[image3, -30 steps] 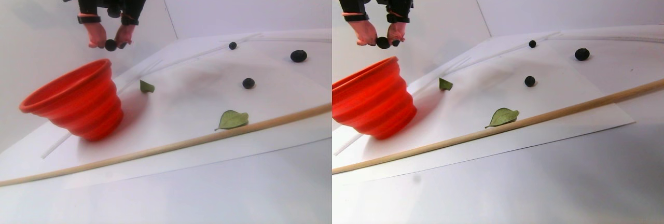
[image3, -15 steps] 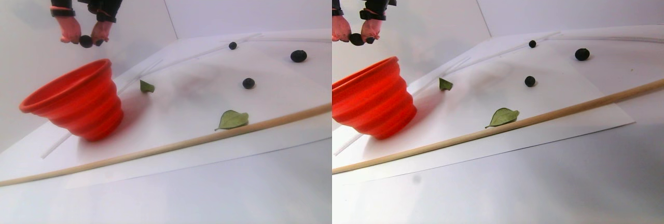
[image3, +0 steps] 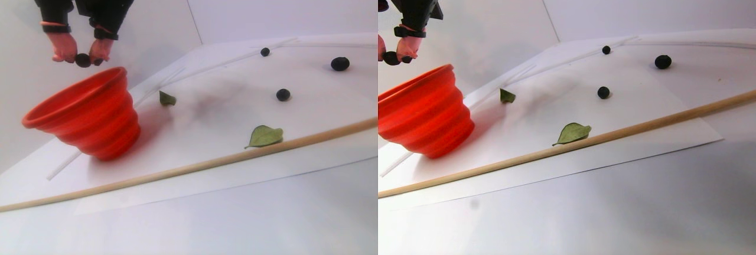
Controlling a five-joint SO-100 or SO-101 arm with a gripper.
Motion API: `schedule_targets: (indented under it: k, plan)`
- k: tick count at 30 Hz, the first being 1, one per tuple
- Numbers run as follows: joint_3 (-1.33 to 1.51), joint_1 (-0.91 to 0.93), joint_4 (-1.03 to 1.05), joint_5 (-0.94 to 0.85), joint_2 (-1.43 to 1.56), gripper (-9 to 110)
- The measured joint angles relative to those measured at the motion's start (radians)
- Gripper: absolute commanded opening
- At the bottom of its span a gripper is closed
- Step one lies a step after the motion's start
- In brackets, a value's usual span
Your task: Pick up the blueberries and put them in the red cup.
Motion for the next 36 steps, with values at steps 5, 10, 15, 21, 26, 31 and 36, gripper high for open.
schedule_targets:
  k: [5,10,15,21,26,31,36]
  plan:
    - [-0.017,-0.017,-0.046,0.023,-0.054,10]
    - [-0.023,-0.031,-0.091,0.043,-0.094,11]
    - [-0.026,-0.034,-0.149,0.072,-0.135,16]
    - [-0.026,-0.034,-0.176,0.077,-0.137,18]
    - [-0.026,-0.034,-0.176,0.077,-0.137,18]
    - [-0.028,0.026,-0.104,0.046,-0.095,17]
    - [-0.041,0.078,-0.064,0.025,-0.049,17]
